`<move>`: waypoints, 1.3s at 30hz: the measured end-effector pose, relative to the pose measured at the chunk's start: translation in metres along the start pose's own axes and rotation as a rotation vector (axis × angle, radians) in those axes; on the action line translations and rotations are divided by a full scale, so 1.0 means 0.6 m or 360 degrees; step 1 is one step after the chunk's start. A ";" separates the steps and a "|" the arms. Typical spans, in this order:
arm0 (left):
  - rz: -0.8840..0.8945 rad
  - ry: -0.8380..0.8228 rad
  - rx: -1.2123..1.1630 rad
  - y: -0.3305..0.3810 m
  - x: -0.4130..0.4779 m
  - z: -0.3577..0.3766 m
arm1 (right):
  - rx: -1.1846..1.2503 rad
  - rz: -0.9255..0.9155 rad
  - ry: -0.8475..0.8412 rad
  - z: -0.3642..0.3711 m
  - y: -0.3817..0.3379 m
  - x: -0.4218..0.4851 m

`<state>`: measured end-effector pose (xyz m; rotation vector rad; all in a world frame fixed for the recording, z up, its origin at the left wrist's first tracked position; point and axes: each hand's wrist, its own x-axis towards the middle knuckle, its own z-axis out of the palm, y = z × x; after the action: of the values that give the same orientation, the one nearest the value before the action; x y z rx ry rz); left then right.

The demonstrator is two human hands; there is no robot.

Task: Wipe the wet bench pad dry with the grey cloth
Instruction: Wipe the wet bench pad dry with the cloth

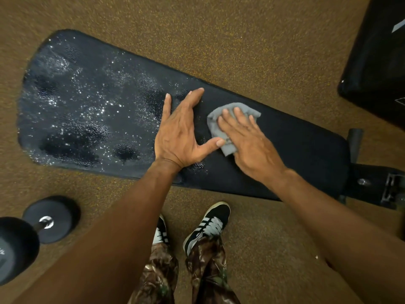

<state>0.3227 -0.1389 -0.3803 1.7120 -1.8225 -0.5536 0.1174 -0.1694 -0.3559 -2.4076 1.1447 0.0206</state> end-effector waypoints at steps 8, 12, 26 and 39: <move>0.0020 0.0160 -0.0467 0.000 -0.003 -0.013 | 0.0004 -0.0035 -0.0048 0.025 -0.050 -0.009; -0.0065 0.0130 -0.0732 0.002 0.002 -0.037 | 0.0069 0.0281 -0.0009 0.016 -0.066 0.010; 0.0169 0.0120 -0.0256 -0.058 -0.047 -0.084 | 0.0120 0.0186 0.0045 0.054 -0.138 0.004; 0.0192 0.0075 -0.0059 -0.069 -0.050 -0.070 | -0.0043 0.0154 -0.0056 0.082 -0.161 -0.046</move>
<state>0.3818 -0.1093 -0.3795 1.5662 -1.8560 -0.4898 0.1796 -0.0763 -0.3542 -2.3633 1.2515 0.1097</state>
